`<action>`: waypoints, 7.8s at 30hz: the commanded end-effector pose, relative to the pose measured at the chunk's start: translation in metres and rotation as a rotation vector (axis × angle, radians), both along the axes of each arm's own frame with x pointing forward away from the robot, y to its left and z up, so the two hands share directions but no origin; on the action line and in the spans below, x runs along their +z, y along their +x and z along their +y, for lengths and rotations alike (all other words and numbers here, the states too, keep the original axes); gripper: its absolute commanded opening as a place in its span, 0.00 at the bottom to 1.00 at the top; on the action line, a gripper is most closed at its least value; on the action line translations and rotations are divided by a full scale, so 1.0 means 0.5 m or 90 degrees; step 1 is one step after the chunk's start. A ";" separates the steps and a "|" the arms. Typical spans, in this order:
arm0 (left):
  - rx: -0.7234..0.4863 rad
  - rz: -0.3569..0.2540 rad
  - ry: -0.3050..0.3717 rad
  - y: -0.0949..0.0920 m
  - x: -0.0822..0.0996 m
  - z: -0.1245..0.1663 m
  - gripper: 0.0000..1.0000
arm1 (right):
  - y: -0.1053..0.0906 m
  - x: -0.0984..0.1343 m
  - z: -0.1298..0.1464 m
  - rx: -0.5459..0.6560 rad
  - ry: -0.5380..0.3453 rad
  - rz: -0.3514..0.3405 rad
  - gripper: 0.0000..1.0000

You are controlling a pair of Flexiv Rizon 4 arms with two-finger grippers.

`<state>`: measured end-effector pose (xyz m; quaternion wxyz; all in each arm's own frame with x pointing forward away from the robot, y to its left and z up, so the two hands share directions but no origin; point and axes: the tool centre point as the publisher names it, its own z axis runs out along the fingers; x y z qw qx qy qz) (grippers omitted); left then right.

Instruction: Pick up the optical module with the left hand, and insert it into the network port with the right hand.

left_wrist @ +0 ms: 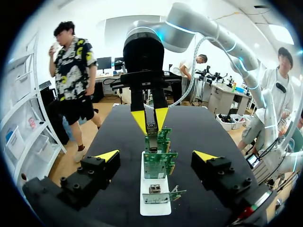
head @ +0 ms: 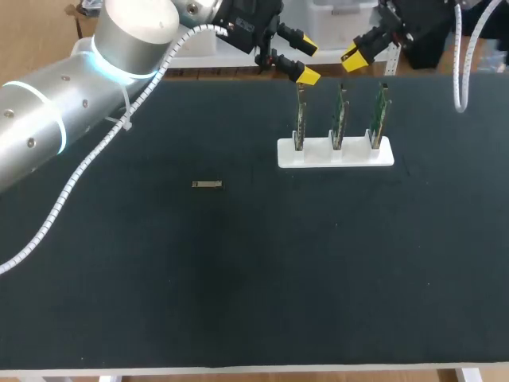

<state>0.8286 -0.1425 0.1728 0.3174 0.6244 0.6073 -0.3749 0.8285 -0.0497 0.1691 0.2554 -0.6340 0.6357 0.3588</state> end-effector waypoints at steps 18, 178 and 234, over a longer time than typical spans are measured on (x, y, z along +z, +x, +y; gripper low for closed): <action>0.002 -0.002 0.000 -0.005 0.000 0.001 1.00 | 0.026 -0.002 0.004 0.185 0.022 0.145 0.00; 0.002 -0.002 0.000 -0.005 0.000 0.001 1.00 | 0.023 0.032 -0.009 0.087 -0.002 0.031 0.00; 0.002 -0.002 0.000 -0.005 0.000 0.001 1.00 | 0.015 0.011 -0.001 -0.018 -0.017 0.000 0.00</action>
